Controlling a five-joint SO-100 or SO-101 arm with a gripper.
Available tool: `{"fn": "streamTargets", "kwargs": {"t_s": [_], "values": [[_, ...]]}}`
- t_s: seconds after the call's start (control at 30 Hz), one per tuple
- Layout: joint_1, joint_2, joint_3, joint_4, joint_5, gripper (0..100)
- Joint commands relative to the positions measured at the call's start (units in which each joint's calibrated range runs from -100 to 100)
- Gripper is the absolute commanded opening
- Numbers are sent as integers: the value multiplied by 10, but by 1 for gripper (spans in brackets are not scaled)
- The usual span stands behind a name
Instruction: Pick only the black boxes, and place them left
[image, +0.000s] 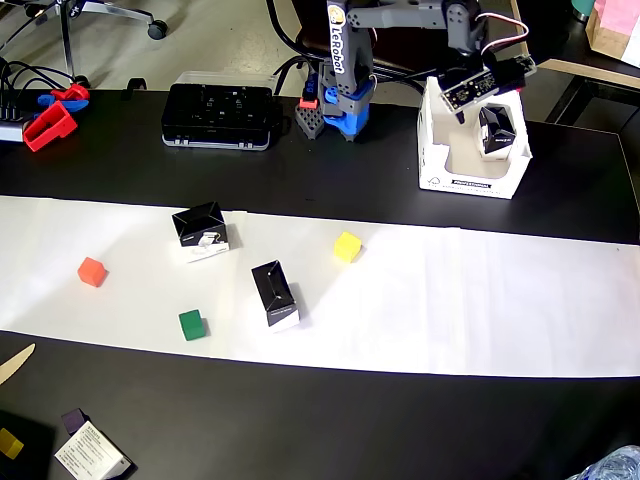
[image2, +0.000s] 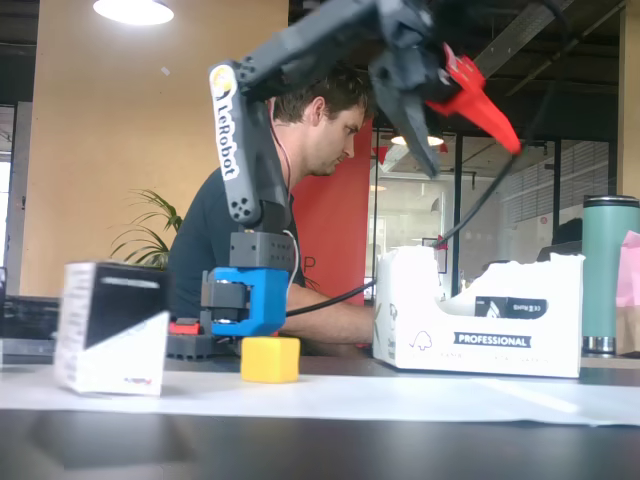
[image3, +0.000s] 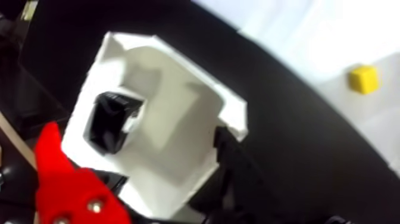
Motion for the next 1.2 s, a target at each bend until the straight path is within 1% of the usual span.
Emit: {"fn": "streamTargets", "kwargs": {"t_s": [0.0, 0.27, 0.43, 0.5, 0.7, 0.8, 0.93, 1.17], "values": [[144, -76, -13, 5, 70, 51], [383, -70, -13, -2, 164, 52], [473, -69, -13, -4, 200, 52], [496, -69, -7, -20, 205, 52], [526, -41, -6, -94, 210, 52], [555, -2, -12, -129, 239, 52], [590, 48, -13, -203, 267, 52], [607, 120, -13, -337, 272, 52]]}}
